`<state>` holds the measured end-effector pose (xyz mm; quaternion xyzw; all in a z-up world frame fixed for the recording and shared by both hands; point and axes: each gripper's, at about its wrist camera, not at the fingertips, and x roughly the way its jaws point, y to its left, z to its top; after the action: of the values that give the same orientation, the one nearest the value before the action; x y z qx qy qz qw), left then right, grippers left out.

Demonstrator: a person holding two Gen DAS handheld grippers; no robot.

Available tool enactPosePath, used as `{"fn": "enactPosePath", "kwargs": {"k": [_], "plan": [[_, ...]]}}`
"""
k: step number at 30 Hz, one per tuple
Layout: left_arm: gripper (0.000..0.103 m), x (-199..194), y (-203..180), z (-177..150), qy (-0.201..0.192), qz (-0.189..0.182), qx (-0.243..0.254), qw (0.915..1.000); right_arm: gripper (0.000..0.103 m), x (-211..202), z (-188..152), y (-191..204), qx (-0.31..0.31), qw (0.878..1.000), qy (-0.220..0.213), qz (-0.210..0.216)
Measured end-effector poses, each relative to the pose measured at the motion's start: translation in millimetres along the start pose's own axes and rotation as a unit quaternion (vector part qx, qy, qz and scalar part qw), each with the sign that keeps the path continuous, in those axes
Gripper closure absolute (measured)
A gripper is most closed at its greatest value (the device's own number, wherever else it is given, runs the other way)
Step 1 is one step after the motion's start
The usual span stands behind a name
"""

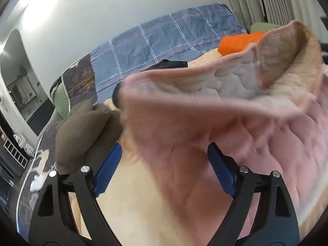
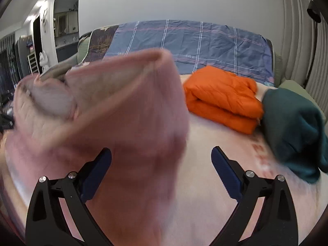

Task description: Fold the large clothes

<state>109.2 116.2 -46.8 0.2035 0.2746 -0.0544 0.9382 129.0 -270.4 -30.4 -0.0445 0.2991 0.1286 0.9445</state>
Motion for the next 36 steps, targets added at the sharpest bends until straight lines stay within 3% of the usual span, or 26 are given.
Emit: {"fn": "enactPosePath", "kwargs": {"k": [2,4,6,7,8,10,11,15,20,22,24,25,27,31,34,36], "plan": [[0.016,21.7,6.7,16.1,0.005,-0.007,-0.026,0.9996,0.005,20.5,19.0,-13.2,0.049,0.999,0.007,0.006],[0.016,40.6,22.4,28.5,0.017,-0.048,-0.081,0.9954,0.009,37.6,29.1,-25.3,0.093,0.995,0.023,0.019],[0.029,53.3,33.6,31.2,0.028,-0.076,-0.115,0.9901,0.033,56.6,33.0,-33.1,0.123,0.990,0.055,0.039],[0.047,64.4,40.0,29.8,0.050,-0.092,-0.134,0.9855,0.051,64.7,32.5,-34.5,0.132,0.988,0.073,0.043],[0.063,74.3,43.3,26.4,0.069,-0.102,-0.150,0.9810,0.061,71.0,30.2,-35.6,0.140,0.985,0.087,0.044],[0.072,88.8,52.1,14.4,0.094,-0.127,-0.189,0.9692,0.070,79.7,24.2,-39.2,0.151,0.983,0.097,0.045],[0.073,90.4,54.1,9.5,0.092,-0.132,-0.196,0.9674,0.076,80.6,21.6,-41.9,0.160,0.981,0.097,0.047],[0.083,70.5,45.8,-4.8,0.072,-0.118,-0.191,0.9719,0.093,65.0,15.5,-54.2,0.205,0.975,0.060,0.064],[0.089,41.3,46.4,-0.4,0.035,-0.070,-0.198,0.9769,0.094,45.9,27.0,-40.3,0.179,0.982,0.014,0.050],[0.089,44.0,47.6,-1.9,0.040,-0.049,-0.199,0.9779,0.094,56.6,26.3,-40.5,0.176,0.983,0.030,0.033],[0.088,61.6,37.3,-8.4,0.066,-0.029,-0.170,0.9828,0.093,77.4,18.2,-41.4,0.168,0.984,0.059,0.002],[0.088,74.7,26.4,-13.2,0.082,-0.016,-0.150,0.9852,0.091,88.6,12.6,-39.3,0.158,0.984,0.079,-0.014],[0.088,80.7,10.5,-15.4,0.079,0.015,-0.115,0.9901,0.087,98.4,3.1,-35.5,0.148,0.983,0.098,-0.037],[0.078,67.0,19.6,-10.6,0.080,0.024,-0.127,0.9884,0.060,77.5,10.3,-32.3,0.138,0.983,0.086,-0.084],[0.075,39.6,28.7,1.4,0.053,0.029,-0.149,0.9869,0.054,50.5,17.2,-23.2,0.121,0.985,0.054,-0.112],[0.075,15.2,30.5,18.4,0.011,0.037,-0.156,0.9870,0.054,28.0,25.8,-8.0,0.105,0.988,0.014,-0.110]]}}
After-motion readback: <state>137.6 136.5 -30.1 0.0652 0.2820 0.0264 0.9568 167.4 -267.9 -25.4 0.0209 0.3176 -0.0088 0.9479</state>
